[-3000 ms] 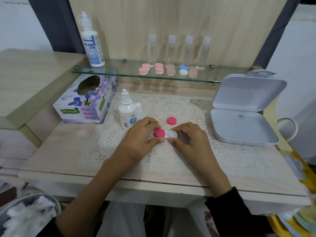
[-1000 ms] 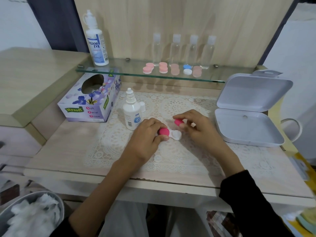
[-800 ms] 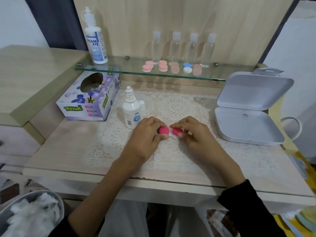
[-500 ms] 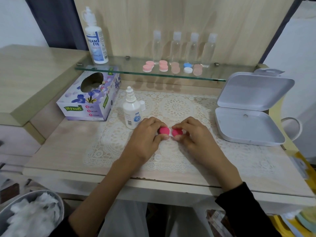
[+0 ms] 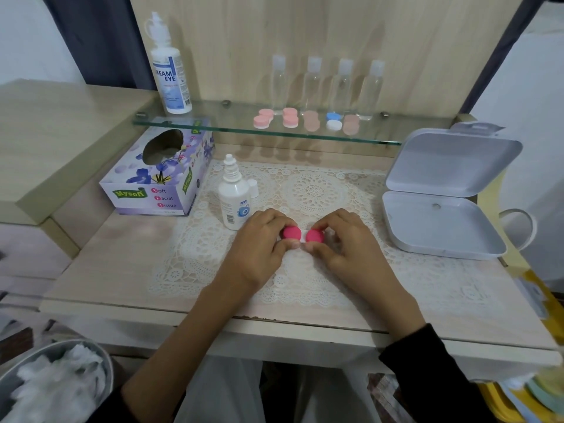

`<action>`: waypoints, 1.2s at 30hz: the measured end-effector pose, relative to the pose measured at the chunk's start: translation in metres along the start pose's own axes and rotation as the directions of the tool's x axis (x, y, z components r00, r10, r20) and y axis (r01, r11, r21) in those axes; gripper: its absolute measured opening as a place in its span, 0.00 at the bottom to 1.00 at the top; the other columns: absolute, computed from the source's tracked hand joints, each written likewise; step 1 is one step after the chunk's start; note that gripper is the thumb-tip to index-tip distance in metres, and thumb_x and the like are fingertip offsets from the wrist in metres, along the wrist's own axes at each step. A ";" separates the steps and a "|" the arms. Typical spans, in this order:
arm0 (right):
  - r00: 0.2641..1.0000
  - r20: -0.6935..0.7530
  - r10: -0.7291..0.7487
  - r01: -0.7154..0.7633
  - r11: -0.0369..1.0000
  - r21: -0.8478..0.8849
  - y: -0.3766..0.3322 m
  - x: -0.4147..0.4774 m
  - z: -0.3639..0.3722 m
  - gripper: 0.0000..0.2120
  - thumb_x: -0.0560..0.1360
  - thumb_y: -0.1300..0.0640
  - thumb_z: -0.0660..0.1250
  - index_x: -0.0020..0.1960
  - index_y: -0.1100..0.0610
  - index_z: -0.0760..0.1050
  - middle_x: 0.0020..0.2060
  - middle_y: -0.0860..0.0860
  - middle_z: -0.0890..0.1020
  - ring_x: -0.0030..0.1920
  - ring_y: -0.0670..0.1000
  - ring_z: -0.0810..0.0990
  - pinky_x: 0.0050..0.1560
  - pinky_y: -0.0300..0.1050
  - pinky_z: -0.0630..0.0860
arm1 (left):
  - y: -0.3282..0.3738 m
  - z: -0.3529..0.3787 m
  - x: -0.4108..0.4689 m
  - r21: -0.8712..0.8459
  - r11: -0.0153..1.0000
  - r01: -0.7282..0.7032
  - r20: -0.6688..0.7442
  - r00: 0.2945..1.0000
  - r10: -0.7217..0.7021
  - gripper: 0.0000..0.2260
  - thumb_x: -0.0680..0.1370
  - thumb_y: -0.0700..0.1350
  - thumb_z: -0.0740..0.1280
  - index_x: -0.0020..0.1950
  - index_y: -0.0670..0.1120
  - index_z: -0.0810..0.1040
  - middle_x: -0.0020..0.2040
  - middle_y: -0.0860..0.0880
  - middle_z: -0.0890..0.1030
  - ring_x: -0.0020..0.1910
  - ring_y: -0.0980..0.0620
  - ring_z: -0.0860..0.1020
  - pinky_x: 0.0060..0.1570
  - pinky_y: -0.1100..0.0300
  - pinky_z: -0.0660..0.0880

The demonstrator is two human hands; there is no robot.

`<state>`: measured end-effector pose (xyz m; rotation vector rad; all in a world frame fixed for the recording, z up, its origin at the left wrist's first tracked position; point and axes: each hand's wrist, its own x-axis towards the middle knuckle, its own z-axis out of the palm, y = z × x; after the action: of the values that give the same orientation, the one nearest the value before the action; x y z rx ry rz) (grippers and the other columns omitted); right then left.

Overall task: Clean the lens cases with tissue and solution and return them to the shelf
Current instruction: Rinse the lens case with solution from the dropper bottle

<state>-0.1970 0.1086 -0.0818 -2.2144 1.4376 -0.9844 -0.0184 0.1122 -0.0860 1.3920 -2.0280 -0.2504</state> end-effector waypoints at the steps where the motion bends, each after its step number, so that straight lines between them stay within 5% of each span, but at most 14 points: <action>1: 1.000 -0.003 0.015 -0.015 1.000 -0.008 -0.002 0.001 0.001 0.15 0.69 0.44 0.72 0.46 0.54 0.76 0.43 0.46 0.75 0.48 0.48 0.71 0.47 0.43 0.70 | 0.000 0.000 0.000 0.005 1.000 -0.001 -0.001 1.000 0.001 0.12 0.75 0.46 0.70 0.56 0.43 0.80 0.52 0.49 0.78 0.52 0.51 0.73 0.53 0.67 0.63; 4: 0.998 -0.005 0.069 -0.069 0.997 0.024 -0.002 0.002 0.001 0.21 0.65 0.43 0.77 0.48 0.54 0.74 0.46 0.45 0.74 0.48 0.46 0.71 0.45 0.40 0.69 | 0.001 0.000 0.000 0.004 1.000 0.003 -0.007 1.000 -0.003 0.12 0.75 0.46 0.70 0.56 0.43 0.80 0.52 0.49 0.78 0.53 0.51 0.73 0.53 0.67 0.63; 7: 0.998 0.027 0.051 -0.053 0.996 0.077 -0.001 0.000 -0.002 0.27 0.65 0.38 0.71 0.59 0.50 0.75 0.51 0.43 0.74 0.52 0.42 0.71 0.47 0.33 0.66 | 0.001 0.000 0.000 0.000 1.000 0.004 -0.005 1.000 -0.004 0.12 0.75 0.46 0.70 0.56 0.43 0.80 0.52 0.48 0.78 0.53 0.51 0.73 0.53 0.67 0.63; 11: 1.000 0.011 0.009 -0.010 0.996 0.083 0.002 -0.001 -0.001 0.14 0.68 0.48 0.69 0.50 0.53 0.81 0.45 0.44 0.76 0.50 0.45 0.73 0.46 0.27 0.63 | 0.001 0.000 0.000 0.002 1.000 0.009 -0.003 1.000 -0.009 0.12 0.75 0.46 0.70 0.56 0.43 0.80 0.52 0.49 0.78 0.52 0.52 0.73 0.52 0.68 0.61; 15: 0.998 -0.024 0.054 -0.054 0.999 0.008 0.000 0.002 0.002 0.18 0.64 0.39 0.73 0.41 0.52 0.74 0.40 0.43 0.73 0.45 0.42 0.70 0.41 0.31 0.62 | 0.002 0.000 0.000 0.017 1.000 0.005 -0.002 1.000 -0.005 0.12 0.75 0.46 0.70 0.57 0.43 0.79 0.53 0.49 0.78 0.53 0.52 0.73 0.52 0.69 0.61; 19: 0.999 0.000 0.049 -0.049 0.997 0.057 0.000 0.000 -0.001 0.25 0.63 0.38 0.72 0.55 0.51 0.76 0.49 0.42 0.74 0.51 0.42 0.71 0.46 0.32 0.64 | 0.002 -0.001 -0.001 0.012 1.000 0.003 -0.004 1.000 -0.003 0.12 0.75 0.46 0.70 0.57 0.43 0.79 0.52 0.49 0.78 0.52 0.52 0.73 0.51 0.71 0.60; 21: 1.000 0.017 -0.002 0.001 0.997 0.071 0.001 -0.002 -0.002 0.21 0.67 0.44 0.70 0.57 0.51 0.78 0.50 0.44 0.75 0.52 0.44 0.72 0.48 0.31 0.65 | 0.002 -0.001 -0.001 0.009 1.000 0.001 -0.001 1.000 -0.001 0.12 0.75 0.46 0.70 0.56 0.43 0.79 0.52 0.49 0.78 0.52 0.52 0.73 0.50 0.72 0.59; 24: 1.000 0.012 -0.010 0.009 0.999 0.042 0.001 -0.002 -0.002 0.12 0.69 0.47 0.70 0.48 0.52 0.79 0.45 0.44 0.75 0.49 0.45 0.72 0.47 0.34 0.64 | 0.002 -0.001 -0.001 0.010 1.000 0.000 0.001 1.000 0.000 0.13 0.75 0.46 0.70 0.57 0.43 0.79 0.52 0.49 0.78 0.52 0.52 0.73 0.51 0.72 0.59; 26: 1.000 -0.010 0.029 -0.028 0.999 0.040 -0.001 -0.002 -0.001 0.15 0.68 0.43 0.74 0.45 0.52 0.74 0.42 0.44 0.74 0.46 0.43 0.71 0.43 0.32 0.63 | 0.002 -0.001 -0.001 0.015 1.000 -0.003 -0.002 1.000 0.003 0.12 0.75 0.45 0.70 0.57 0.43 0.79 0.52 0.48 0.78 0.52 0.52 0.73 0.51 0.71 0.60; 31: 1.000 0.010 0.028 -0.028 0.997 0.070 -0.002 -0.005 -0.002 0.22 0.69 0.44 0.73 0.60 0.50 0.75 0.50 0.43 0.74 0.52 0.44 0.72 0.49 0.36 0.68 | 0.003 -0.001 -0.001 0.003 1.000 0.000 -0.008 1.000 0.000 0.12 0.75 0.45 0.70 0.56 0.43 0.80 0.52 0.48 0.78 0.52 0.52 0.73 0.51 0.70 0.61; 36: 0.999 0.008 0.031 -0.031 0.998 0.062 0.002 -0.001 -0.001 0.14 0.67 0.44 0.74 0.46 0.52 0.78 0.44 0.45 0.75 0.48 0.44 0.72 0.46 0.32 0.64 | 0.003 -0.001 -0.001 0.015 1.000 -0.002 0.000 1.000 0.002 0.12 0.75 0.45 0.70 0.57 0.43 0.79 0.52 0.48 0.78 0.52 0.52 0.73 0.51 0.70 0.60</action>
<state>-0.1988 0.1087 -0.0828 -2.1426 1.4146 -0.9970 -0.0199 0.1147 -0.0841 1.3989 -2.0347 -0.2352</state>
